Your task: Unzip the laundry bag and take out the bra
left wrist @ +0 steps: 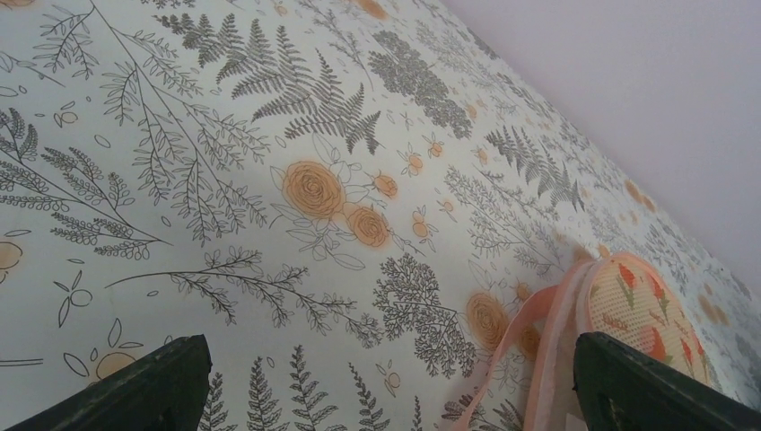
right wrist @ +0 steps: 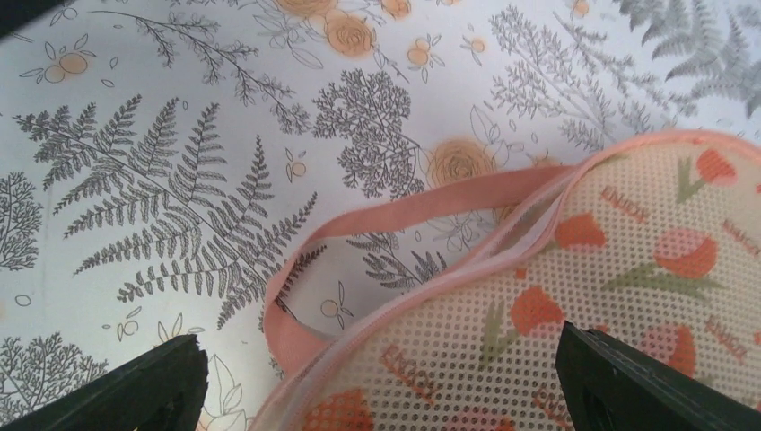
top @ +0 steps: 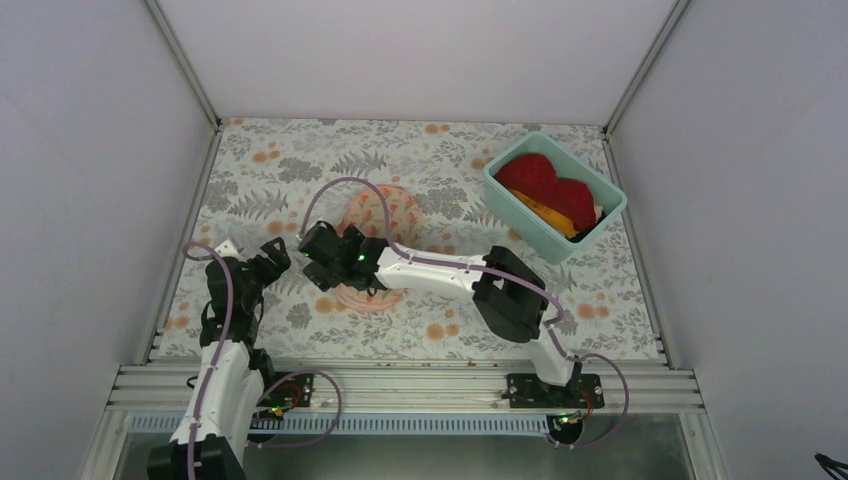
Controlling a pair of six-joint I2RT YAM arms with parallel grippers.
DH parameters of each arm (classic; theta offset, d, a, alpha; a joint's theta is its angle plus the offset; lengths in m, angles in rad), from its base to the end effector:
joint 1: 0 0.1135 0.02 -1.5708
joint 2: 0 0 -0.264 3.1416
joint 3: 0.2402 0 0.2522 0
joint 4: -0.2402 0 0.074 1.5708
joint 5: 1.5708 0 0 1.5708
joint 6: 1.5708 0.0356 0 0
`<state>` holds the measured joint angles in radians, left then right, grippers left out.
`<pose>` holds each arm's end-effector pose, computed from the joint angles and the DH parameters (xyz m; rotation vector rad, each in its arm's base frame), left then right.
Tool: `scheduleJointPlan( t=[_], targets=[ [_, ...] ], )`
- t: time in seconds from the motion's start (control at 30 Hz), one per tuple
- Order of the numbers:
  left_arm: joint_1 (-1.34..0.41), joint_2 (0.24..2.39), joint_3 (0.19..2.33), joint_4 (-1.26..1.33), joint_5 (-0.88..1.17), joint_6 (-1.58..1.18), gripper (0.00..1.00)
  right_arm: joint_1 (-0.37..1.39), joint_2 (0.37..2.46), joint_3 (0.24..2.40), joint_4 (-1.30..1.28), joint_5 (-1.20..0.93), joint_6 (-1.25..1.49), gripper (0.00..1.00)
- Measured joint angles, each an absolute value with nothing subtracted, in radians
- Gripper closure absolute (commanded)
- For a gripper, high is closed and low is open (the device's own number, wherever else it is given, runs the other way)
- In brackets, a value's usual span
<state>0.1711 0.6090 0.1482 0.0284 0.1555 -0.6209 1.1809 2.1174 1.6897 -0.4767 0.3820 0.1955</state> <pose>0.1474 0.0199 0.1636 -0.6872 1.9052 -0.4423 0.1914 0.4308 0.2079 -0.9894 2.1810 0.1684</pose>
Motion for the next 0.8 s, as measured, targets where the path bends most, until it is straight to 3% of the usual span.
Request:
scheduleJointPlan(
  t=[0.2, 0.7, 0.8],
  targets=[
    [0.171, 0.611, 0.147, 0.028, 0.152, -0.622, 0.0, 1.219, 2.196, 1.782, -0.507, 0.486, 0.155, 0.0],
    [0.171, 0.62, 0.143, 0.028, 0.15, -0.64, 0.0, 1.229, 2.228, 1.782, -0.59, 0.652, 0.138, 0.01],
    [0.172, 0.622, 0.143, 0.028, 0.15, -0.64, 0.0, 1.229, 2.223, 1.766, -0.6, 0.68, 0.141, 0.1]
  ],
)
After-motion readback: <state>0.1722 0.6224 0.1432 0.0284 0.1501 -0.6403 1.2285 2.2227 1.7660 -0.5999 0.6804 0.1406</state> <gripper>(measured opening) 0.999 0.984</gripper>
